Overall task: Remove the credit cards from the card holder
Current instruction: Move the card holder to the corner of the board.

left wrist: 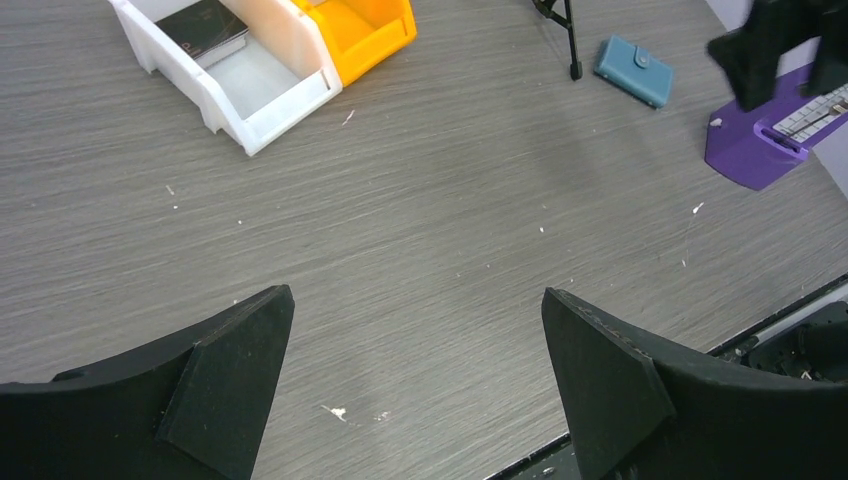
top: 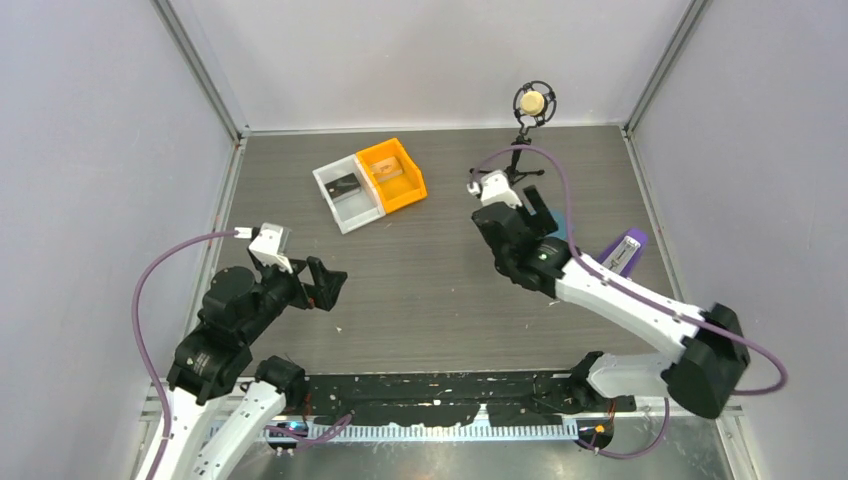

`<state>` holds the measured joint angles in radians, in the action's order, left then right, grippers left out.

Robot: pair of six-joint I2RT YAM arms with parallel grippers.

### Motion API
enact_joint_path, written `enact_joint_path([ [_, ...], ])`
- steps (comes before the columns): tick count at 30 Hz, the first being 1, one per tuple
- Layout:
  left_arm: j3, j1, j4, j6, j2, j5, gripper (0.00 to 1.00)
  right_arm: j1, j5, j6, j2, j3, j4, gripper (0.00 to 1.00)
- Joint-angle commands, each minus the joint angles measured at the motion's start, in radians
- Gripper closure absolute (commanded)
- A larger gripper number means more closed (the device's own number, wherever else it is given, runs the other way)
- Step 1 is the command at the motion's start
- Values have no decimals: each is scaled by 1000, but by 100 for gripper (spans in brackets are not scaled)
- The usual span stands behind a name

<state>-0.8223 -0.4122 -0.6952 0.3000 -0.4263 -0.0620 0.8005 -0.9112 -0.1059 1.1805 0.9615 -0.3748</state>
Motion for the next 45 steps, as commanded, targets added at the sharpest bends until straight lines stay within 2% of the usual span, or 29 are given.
enact_joint_path([
  [1, 22, -4, -11, -9, 40, 11, 1, -43, -10, -183, 158, 58, 56, 20],
  [2, 23, -4, -14, -10, 44, 8, 1, -51, -8, -193, 181, 67, 54, 27],
  [8, 38, -4, -24, -13, 53, -1, 1, -143, 64, -274, 348, 78, 71, 41],
  [24, 43, -4, -16, -21, 55, -7, 1, -336, 167, -304, 655, 134, 145, 46],
  [35, 41, -4, -20, -28, 48, 15, 1, -394, 194, -326, 807, 208, 149, 48],
  [37, 40, -4, -19, -29, 50, 22, 1, -402, 200, -326, 817, 212, 149, 53],
  [45, 40, -4, -21, -30, 55, 33, 1, -407, 218, -325, 810, 221, 105, 93],
])
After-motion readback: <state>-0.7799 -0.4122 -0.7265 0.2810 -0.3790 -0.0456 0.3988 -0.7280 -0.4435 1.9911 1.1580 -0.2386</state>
